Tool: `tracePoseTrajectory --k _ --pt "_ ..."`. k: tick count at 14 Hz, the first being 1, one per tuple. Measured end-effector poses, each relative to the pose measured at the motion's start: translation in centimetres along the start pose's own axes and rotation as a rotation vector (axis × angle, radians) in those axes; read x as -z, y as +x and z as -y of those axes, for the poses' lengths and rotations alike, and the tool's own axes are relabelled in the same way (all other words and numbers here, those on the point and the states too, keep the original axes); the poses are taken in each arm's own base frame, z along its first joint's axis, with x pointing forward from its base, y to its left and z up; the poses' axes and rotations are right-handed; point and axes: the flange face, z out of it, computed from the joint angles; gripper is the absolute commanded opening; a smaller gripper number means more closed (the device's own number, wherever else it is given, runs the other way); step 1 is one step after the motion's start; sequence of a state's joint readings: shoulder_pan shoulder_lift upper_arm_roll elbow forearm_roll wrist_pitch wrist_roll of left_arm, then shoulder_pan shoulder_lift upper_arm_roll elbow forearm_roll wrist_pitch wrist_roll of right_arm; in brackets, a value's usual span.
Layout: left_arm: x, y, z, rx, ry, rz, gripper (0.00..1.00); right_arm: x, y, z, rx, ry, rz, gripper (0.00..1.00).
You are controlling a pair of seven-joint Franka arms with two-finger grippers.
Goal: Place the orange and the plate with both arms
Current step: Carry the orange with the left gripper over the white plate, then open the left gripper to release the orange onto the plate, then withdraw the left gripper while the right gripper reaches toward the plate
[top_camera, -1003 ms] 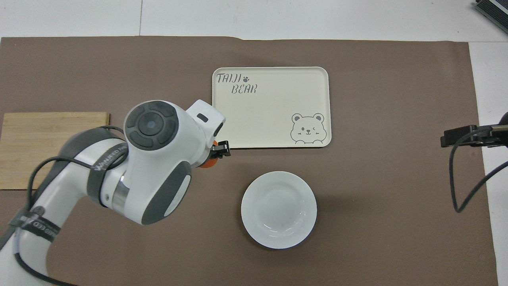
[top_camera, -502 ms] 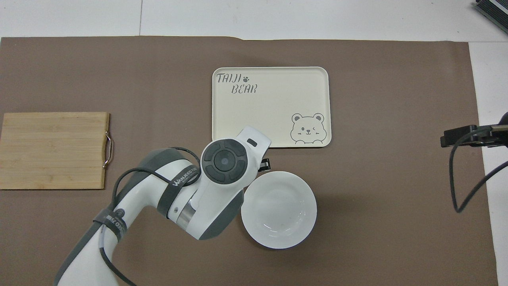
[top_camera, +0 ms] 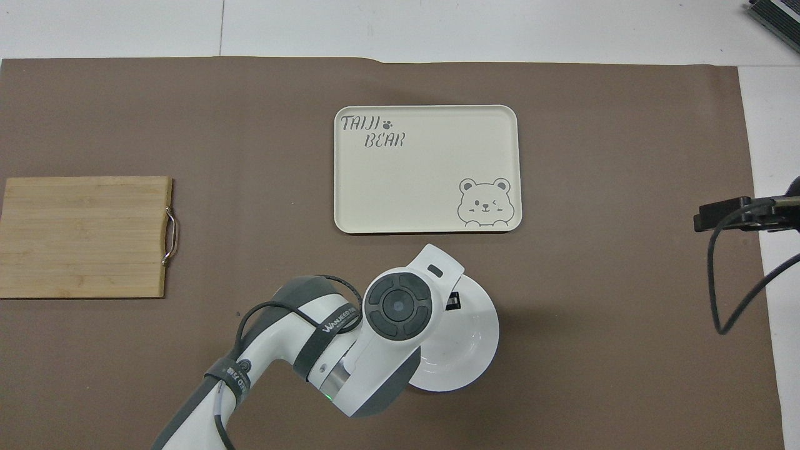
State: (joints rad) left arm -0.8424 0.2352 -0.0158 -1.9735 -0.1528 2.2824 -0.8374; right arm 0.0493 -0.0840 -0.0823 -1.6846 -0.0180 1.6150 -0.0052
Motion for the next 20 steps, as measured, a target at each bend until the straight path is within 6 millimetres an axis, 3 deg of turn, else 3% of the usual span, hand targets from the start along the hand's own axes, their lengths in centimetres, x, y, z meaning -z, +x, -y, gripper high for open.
tracePoseTrajectory --k 1,2,3,6,8,10,14,17,20 --pt "-1.0 -0.4 -0.3 0.000 -0.004 -0.001 0.02 0.0 0.0 0.0 0.000 0.000 0.000 1.00" --pt "-2.0 -0.9 -0.7 0.011 -0.008 -0.003 0.39 0.0 0.0 0.0 0.000 0.000 0.000 1.00" --pt "-3.0 -1.4 -1.2 0.030 -0.011 -0.006 0.99 0.0 0.0 0.0 0.000 0.000 0.000 1.00" --pt "-3.9 -2.2 -2.0 0.046 -0.015 -0.009 1.00 0.0 0.0 0.0 0.000 0.000 0.000 1.00" --pt "-2.8 -1.6 -2.0 0.055 -0.030 -0.022 1.00 0.0 0.0 0.0 0.000 0.000 0.000 1.00" --pt "-0.3 0.1 -1.0 0.089 -0.047 -0.041 1.00 0.0 0.0 0.0 0.000 0.000 0.000 1.00" --pt "5.8 6.8 4.8 0.187 -0.049 -0.051 1.00 0.0 0.0 0.0 0.000 0.000 0.000 1.00" --pt "8.5 10.8 9.2 0.138 -0.043 -0.058 1.00 0.0 0.0 0.0 0.000 0.000 0.000 1.00" --pt "11.2 13.6 13.7 0.039 -0.025 -0.044 1.00 0.0 0.0 0.0 0.000 0.000 0.000 1.00"
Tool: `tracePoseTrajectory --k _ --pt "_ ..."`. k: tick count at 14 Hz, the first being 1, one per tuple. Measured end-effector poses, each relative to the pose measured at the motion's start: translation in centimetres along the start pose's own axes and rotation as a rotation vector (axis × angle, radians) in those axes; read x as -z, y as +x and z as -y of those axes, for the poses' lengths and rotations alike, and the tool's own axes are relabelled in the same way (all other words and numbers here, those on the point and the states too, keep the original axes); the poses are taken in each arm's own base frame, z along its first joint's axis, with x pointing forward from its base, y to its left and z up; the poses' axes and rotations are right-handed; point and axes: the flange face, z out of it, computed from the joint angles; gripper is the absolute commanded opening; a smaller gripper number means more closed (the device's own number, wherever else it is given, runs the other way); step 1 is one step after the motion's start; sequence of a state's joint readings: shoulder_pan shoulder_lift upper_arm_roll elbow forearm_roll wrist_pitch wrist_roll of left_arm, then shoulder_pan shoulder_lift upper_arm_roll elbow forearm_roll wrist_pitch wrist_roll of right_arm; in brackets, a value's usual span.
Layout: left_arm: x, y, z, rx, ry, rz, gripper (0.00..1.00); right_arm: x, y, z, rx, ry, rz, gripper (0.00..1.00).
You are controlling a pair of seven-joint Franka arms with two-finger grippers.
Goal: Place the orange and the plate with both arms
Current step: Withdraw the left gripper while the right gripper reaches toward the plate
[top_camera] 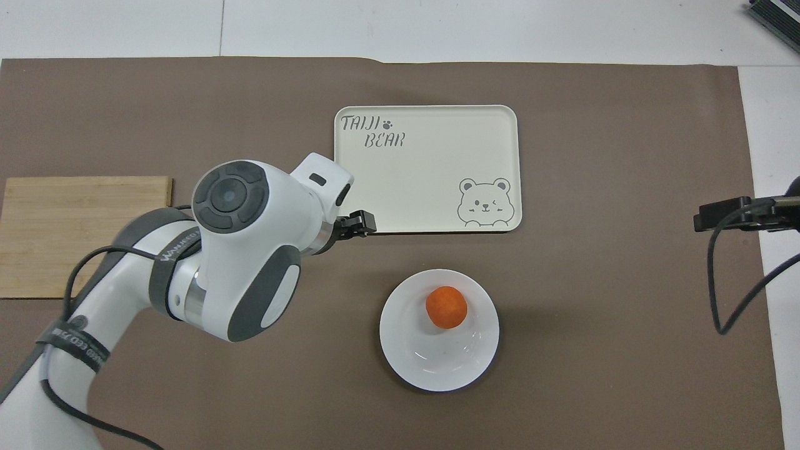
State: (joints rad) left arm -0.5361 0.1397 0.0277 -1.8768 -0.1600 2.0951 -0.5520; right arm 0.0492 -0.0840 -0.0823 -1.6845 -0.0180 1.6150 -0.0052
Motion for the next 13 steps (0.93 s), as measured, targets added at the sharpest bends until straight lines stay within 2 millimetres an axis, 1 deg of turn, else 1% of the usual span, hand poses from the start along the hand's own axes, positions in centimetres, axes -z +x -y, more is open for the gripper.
tracePoseTrajectory --k 3,5,7,9,11,13 --pt "2.7 3.1 5.9 -0.070 0.014 0.022 1.00 0.0 0.0 0.0 0.000 0.000 0.000 1.00" --pt "4.5 4.9 9.4 -0.112 0.015 0.028 1.00 0.0 0.0 0.0 0.000 0.000 0.000 1.00" --pt "6.3 6.5 12.7 -0.146 0.014 0.032 1.00 0.0 0.0 -0.1 -0.002 0.000 0.000 1.00" --pt "8.0 7.6 15.4 -0.165 0.013 0.035 1.00 0.0 0.0 -0.2 -0.003 0.000 -0.001 1.00" --pt "9.7 8.5 18.1 -0.174 0.011 0.041 1.00 0.0 0.0 0.7 0.014 0.001 -0.002 1.00" --pt "11.2 9.1 21.1 -0.180 0.009 0.040 1.00 0.1 0.0 2.6 0.045 0.012 -0.002 1.00"
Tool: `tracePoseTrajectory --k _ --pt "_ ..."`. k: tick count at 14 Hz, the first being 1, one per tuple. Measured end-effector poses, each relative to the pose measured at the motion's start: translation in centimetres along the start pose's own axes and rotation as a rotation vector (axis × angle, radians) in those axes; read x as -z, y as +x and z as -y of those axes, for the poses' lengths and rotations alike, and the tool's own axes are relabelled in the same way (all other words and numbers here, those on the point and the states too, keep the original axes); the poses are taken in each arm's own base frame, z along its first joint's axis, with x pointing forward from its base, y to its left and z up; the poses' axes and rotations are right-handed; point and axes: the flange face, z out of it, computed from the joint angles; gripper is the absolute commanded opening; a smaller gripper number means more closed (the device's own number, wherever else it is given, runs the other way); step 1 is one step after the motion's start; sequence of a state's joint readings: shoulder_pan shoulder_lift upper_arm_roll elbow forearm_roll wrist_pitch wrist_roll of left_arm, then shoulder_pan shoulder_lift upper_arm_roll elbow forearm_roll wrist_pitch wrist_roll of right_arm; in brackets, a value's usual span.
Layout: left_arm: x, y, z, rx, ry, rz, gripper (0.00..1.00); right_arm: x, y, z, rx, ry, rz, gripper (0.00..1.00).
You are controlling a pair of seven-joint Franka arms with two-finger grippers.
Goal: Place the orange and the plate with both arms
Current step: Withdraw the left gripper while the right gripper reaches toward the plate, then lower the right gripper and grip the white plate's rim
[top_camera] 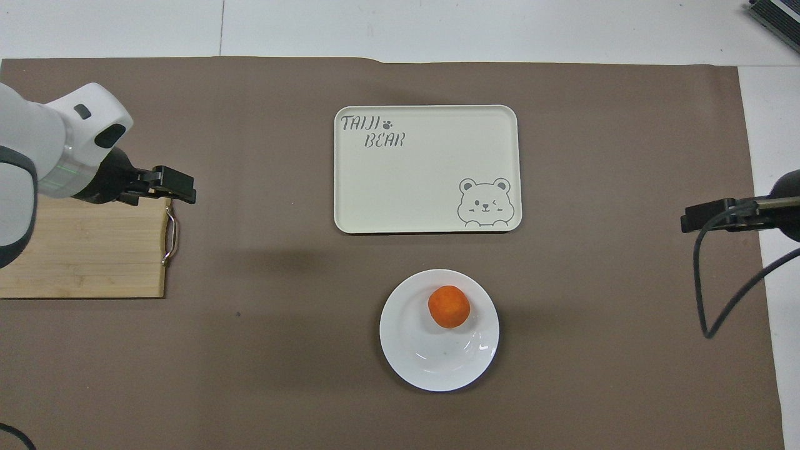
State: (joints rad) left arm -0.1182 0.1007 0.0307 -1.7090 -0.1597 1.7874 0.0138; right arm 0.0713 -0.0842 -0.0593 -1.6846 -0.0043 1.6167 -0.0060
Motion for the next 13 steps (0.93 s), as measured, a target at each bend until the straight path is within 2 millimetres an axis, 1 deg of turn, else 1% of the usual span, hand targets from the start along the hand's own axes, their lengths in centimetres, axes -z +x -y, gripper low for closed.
tracePoseTrajectory --k 1,2,3,4,5,6,8,10,12,13 --pt "0.6 -0.1 1.5 -0.003 -0.001 -0.002 1.00 -0.1 0.0 0.6 0.002 0.036 0.004 1.00" --pt "1.2 -0.4 3.2 -0.004 -0.002 -0.003 1.00 -0.5 -0.1 0.9 -0.008 0.092 0.017 1.00" --pt "1.7 -0.7 4.7 0.000 -0.002 -0.003 1.00 -1.3 -0.3 0.6 -0.022 0.136 0.035 1.00" --pt "2.2 -0.9 5.8 0.004 0.008 -0.003 1.00 -2.5 -0.5 0.3 -0.026 0.181 0.060 1.00" --pt "2.7 -1.2 6.5 0.001 0.035 -0.002 1.00 -4.1 -0.8 0.4 -0.010 0.244 0.085 1.00" --pt "3.4 -1.5 6.6 -0.010 0.071 0.002 1.00 -6.1 -1.0 0.8 0.016 0.317 0.100 1.00" --pt "5.0 -2.2 5.4 -0.036 0.107 0.008 1.00 -10.7 -1.3 1.8 0.074 0.447 0.110 1.00" --pt "6.4 -3.0 4.7 -0.043 0.112 0.013 1.00 -14.9 -1.8 2.6 0.141 0.534 0.105 1.00" --pt "7.9 -4.1 4.3 -0.047 0.113 0.013 1.00 -18.2 -2.4 2.7 0.184 0.577 0.091 1.00" --pt "8.8 -4.9 4.0 -0.049 0.113 0.013 1.00 -19.4 -2.8 2.9 0.187 0.598 0.093 1.00"
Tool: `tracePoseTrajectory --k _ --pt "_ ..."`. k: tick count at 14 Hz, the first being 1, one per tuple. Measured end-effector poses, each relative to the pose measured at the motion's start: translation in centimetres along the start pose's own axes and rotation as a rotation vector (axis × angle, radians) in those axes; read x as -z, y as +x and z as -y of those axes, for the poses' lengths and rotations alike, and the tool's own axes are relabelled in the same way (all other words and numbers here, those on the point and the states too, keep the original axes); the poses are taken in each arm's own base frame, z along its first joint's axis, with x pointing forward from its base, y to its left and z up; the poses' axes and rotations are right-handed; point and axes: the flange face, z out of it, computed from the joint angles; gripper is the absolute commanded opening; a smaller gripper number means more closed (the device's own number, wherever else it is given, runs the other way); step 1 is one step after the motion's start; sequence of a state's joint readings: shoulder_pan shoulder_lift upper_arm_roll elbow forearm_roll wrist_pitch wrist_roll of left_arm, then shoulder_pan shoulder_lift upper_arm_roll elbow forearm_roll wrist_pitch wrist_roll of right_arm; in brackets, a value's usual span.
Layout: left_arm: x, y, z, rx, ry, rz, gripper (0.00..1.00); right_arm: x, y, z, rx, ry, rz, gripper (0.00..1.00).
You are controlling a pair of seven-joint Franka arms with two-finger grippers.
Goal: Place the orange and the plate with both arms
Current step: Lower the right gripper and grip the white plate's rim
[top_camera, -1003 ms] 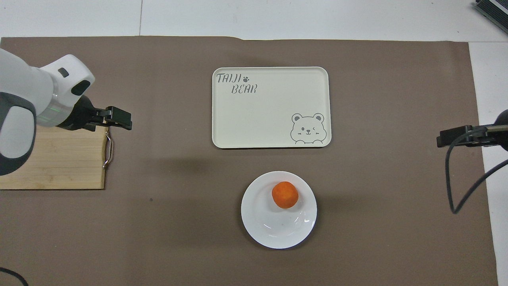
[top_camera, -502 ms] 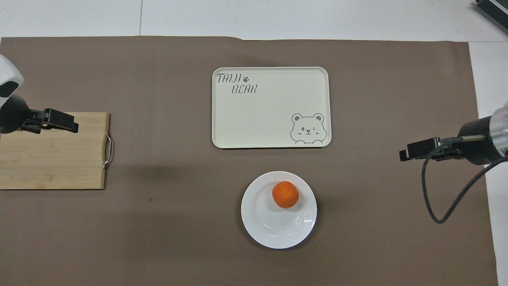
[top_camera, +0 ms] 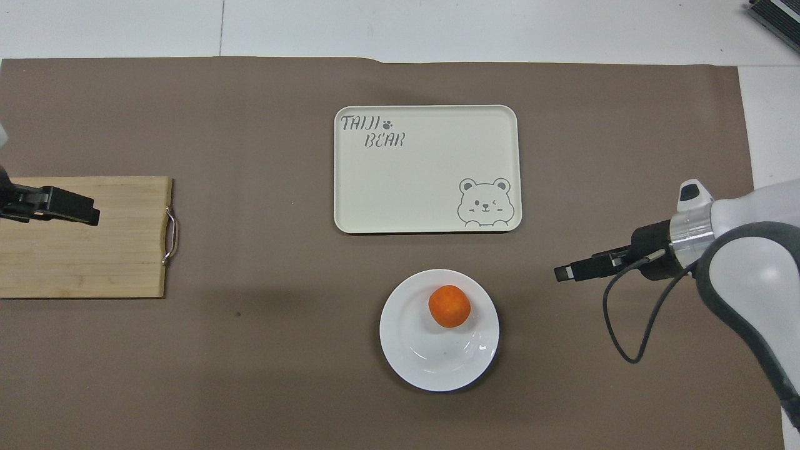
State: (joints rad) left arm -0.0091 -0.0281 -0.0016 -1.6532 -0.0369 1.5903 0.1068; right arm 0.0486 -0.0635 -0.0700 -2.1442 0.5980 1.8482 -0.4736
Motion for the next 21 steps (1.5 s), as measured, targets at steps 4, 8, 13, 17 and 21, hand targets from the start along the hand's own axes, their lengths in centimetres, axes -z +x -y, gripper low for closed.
tracePoseTrajectory --k 4,8,13,17,21 --pt "1.2 -1.9 0.0 -0.002 0.024 0.047 1.00 -6.1 -1.4 -1.0 -0.007 0.136 -0.052 1.00" --pt "2.9 -2.6 -0.1 -0.002 0.027 0.072 1.00 -12.7 -3.2 -3.3 0.007 0.186 -0.084 1.00" --pt "3.4 -2.6 -0.1 -0.001 0.027 0.070 1.00 -17.9 -5.7 -4.1 -0.043 0.297 -0.133 1.00" --pt "3.4 -2.6 0.3 0.007 0.026 0.072 1.00 -20.1 -6.8 -2.6 -0.071 0.317 -0.137 1.00" --pt "3.4 -2.6 0.2 0.006 0.026 0.073 1.00 -20.3 -8.1 -2.7 -0.091 0.335 -0.151 0.48"
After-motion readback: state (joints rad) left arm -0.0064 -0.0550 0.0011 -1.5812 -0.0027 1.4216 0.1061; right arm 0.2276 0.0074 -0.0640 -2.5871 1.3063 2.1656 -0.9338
